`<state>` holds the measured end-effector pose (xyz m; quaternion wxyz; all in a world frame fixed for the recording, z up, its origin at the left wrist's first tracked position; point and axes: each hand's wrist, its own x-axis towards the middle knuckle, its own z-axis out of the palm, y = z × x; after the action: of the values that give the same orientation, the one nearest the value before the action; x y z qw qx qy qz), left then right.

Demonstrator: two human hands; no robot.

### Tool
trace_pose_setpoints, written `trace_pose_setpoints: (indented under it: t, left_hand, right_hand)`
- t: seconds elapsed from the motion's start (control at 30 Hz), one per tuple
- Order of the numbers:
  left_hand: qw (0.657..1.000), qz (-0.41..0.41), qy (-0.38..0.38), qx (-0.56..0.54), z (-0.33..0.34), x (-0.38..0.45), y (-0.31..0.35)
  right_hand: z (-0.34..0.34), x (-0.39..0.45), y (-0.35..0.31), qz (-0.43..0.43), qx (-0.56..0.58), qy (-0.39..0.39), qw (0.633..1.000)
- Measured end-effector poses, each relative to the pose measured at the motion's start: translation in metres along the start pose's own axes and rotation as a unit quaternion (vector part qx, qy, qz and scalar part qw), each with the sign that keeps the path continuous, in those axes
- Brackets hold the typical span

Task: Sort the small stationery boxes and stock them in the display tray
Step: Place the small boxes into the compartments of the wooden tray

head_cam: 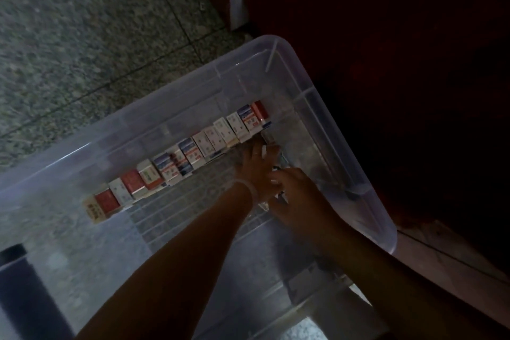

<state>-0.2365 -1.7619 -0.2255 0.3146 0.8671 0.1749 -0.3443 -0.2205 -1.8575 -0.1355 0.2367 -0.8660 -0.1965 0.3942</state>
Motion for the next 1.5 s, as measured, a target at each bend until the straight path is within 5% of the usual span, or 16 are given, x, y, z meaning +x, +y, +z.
trace_pose_setpoints:
  t: [0.23,0.6,0.83,0.93,1.0,1.07,1.17,1.3,1.37,1.5]
  left_hand:
    - [0.986,0.028,0.003,0.165,0.048,-0.017,-0.013]
    - [0.994,-0.025,0.082,-0.065,0.059,-0.007,-0.005]
    - [0.996,0.028,0.083,-0.022,0.06,-0.001,-0.013]
    - [0.977,0.036,0.099,-0.183,0.04,-0.008,-0.02]
    - [0.947,0.023,0.107,-0.301,0.019,-0.025,-0.024]
    - [0.879,-0.019,0.071,-0.471,-0.001,-0.047,-0.026]
    - [0.734,-0.062,-0.019,-0.676,-0.029,-0.086,-0.024]
    - [0.545,-0.01,-0.105,-0.832,-0.065,-0.132,-0.016]
    - [0.511,0.044,-0.138,-0.847,-0.083,-0.153,-0.01]
    - [0.518,0.078,-0.14,-0.84,-0.118,-0.191,0.01]
  right_hand:
    - [-0.015,-0.001,-0.001,0.003,0.051,0.037,0.998]
    - [-0.013,0.001,0.006,0.05,0.027,0.002,0.998]
    - [-0.014,-0.002,0.01,0.072,0.094,-0.036,0.992]
    - [-0.012,-0.001,0.013,0.087,0.098,-0.052,0.99]
    - [-0.012,-0.001,0.013,0.09,0.103,-0.068,0.988]
    - [-0.015,-0.004,0.01,0.086,0.104,-0.08,0.988]
    - [-0.024,-0.011,-0.004,0.068,0.153,-0.082,0.982]
    - [-0.05,-0.028,-0.04,0.019,0.18,-0.068,0.981]
    - [-0.067,-0.042,-0.063,-0.011,0.187,-0.046,0.981]
    - [-0.102,-0.078,-0.11,-0.098,0.191,0.008,0.977]
